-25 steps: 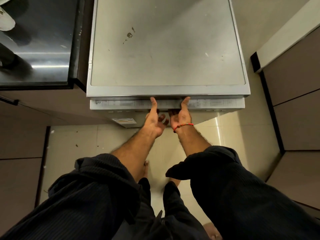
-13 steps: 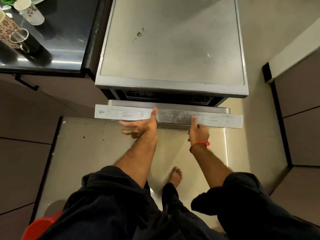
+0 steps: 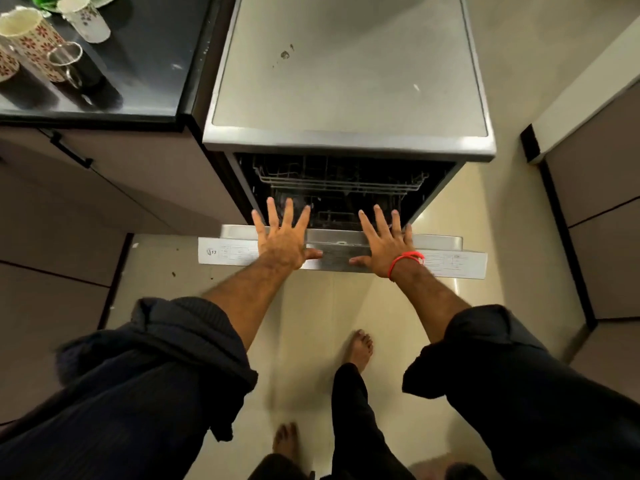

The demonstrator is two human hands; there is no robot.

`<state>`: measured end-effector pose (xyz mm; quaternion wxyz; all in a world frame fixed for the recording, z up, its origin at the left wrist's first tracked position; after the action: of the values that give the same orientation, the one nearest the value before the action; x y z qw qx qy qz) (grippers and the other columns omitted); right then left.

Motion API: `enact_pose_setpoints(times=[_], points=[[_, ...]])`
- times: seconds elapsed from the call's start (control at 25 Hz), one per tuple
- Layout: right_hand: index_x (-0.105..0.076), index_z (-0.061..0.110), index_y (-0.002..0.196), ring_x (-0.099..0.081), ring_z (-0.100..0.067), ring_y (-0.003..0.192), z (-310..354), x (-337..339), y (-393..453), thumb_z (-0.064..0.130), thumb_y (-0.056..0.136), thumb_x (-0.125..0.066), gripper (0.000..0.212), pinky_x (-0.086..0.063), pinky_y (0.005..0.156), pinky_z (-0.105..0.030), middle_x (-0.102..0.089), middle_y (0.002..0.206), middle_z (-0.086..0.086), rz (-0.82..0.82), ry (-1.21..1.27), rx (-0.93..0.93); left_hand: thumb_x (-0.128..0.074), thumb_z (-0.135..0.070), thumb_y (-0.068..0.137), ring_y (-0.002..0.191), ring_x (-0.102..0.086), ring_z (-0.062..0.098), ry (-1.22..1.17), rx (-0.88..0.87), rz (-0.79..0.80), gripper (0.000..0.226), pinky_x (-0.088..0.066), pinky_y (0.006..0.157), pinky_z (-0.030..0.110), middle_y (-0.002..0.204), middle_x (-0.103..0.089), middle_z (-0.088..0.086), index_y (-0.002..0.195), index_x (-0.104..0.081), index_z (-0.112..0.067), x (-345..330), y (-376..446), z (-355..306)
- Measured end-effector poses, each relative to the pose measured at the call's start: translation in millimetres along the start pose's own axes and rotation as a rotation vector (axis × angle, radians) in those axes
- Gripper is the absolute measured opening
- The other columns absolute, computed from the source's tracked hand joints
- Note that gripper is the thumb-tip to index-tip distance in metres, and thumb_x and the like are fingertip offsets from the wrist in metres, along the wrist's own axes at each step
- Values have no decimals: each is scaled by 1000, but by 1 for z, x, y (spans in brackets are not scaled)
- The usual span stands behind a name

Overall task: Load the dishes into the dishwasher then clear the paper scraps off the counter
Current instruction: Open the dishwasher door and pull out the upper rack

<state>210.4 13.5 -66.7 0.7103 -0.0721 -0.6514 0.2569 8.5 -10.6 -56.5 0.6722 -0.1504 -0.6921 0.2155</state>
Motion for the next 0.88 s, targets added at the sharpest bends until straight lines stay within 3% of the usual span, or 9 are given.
enact_pose_setpoints(times=[0.12, 0.2, 0.28, 0.56, 0.72, 0.88], points=[[2, 40, 155, -6, -35, 150, 5, -41, -19, 70, 83, -56, 97, -7, 119, -60, -1, 165, 2, 129, -78, 22, -33, -76, 92, 153, 14, 38, -67, -90, -24, 85, 5, 120, 65, 169, 3, 2, 159, 2, -37, -55, -31, -1], [-3, 42, 154, -19, -33, 148, 7, -74, -41, 70, 81, -58, 95, -15, 119, -58, -15, 164, 2, 116, -79, 22, -32, -71, 94, 153, 11, 38, -87, -124, -92, 81, 4, 122, 62, 169, 2, 2, 159, 4, -37, -96, -55, 0], [-1, 42, 154, -20, -34, 147, 12, -120, -69, 69, 82, -58, 95, -15, 119, -57, -17, 163, 2, 100, -100, 24, -35, -64, 98, 153, 9, 39, -58, -143, -109, 78, 3, 122, 61, 169, 3, 3, 159, 5, -36, -143, -79, -1], [9, 39, 154, 0, -38, 150, 13, -305, -137, 47, 96, -52, 84, -1, 120, -60, 6, 165, 0, 191, -62, -10, -42, -30, 107, 154, 1, 41, 26, -174, 40, 74, -8, 122, 59, 169, 7, 5, 158, 11, -33, -326, -129, -3], [20, 32, 152, 13, -42, 148, 3, -425, -153, 40, 89, -58, 101, 4, 118, -62, 23, 162, -4, 246, -73, 53, -60, -18, 98, 153, 5, 42, 51, -134, 90, 99, -6, 121, 59, 168, 14, 5, 156, 19, -34, -449, -130, -3], [30, 32, 148, 27, -43, 143, -7, -528, -151, 34, 79, -62, 115, 11, 116, -62, 36, 156, -5, 305, -86, 111, -59, -2, 91, 151, 16, 43, 33, -134, 166, 110, -2, 122, 59, 164, 27, 6, 154, 26, -33, -544, -120, -5]])
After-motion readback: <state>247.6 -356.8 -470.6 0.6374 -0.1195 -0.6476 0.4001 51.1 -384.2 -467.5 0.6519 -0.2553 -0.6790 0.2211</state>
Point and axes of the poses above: each hand's wrist, its own y-axis towards the middle knuckle, its own x-axis out of the back of the hand, z = x × y, the point moved 10 cm from there along y, towards the middle knuckle
